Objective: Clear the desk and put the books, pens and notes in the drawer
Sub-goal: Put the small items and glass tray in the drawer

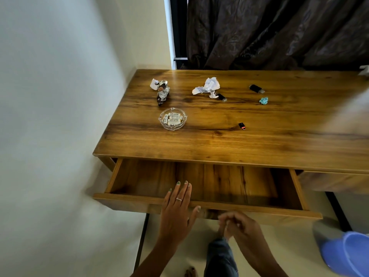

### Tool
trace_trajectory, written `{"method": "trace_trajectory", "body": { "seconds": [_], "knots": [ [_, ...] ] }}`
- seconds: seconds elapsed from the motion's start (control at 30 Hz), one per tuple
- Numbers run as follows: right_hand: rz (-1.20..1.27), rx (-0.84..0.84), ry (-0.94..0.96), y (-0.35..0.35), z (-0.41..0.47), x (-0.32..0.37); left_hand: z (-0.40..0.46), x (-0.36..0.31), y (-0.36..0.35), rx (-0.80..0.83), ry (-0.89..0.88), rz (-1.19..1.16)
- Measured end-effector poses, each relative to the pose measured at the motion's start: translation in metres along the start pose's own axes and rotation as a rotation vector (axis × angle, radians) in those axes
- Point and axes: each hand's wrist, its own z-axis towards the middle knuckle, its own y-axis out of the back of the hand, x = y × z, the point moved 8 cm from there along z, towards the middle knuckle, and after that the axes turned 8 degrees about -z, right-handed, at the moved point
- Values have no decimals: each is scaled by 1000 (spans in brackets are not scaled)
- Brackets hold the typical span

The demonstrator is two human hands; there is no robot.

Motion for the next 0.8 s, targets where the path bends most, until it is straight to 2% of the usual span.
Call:
{"method": "trace_trajectory", "body": {
  "seconds": [0.07,0.1,0.17,0.23,0.43,0.53,0.8],
  "knots": [
    [-423,-206,313,9,-8,34,-9,-2,1,0,11,-3],
    [-623,-270,385,6,-6,42,-14,-2,1,1,19,-2],
    [-895,-263,372,-8,5,38,-21,-3,1,12,29,-2],
    [-1072,-140,330,-26,12,25,-28,-4,0,28,32,-1],
    [-1154,2,333,-43,-3,4,-53,-7,0,59,36,-21],
    [-1149,67,287,-45,-7,-3,-64,-7,-1,108,37,-63],
    [-1233,347,161,-47,-23,-9,-82,-10,0,84,16,-155]
  ]
}}
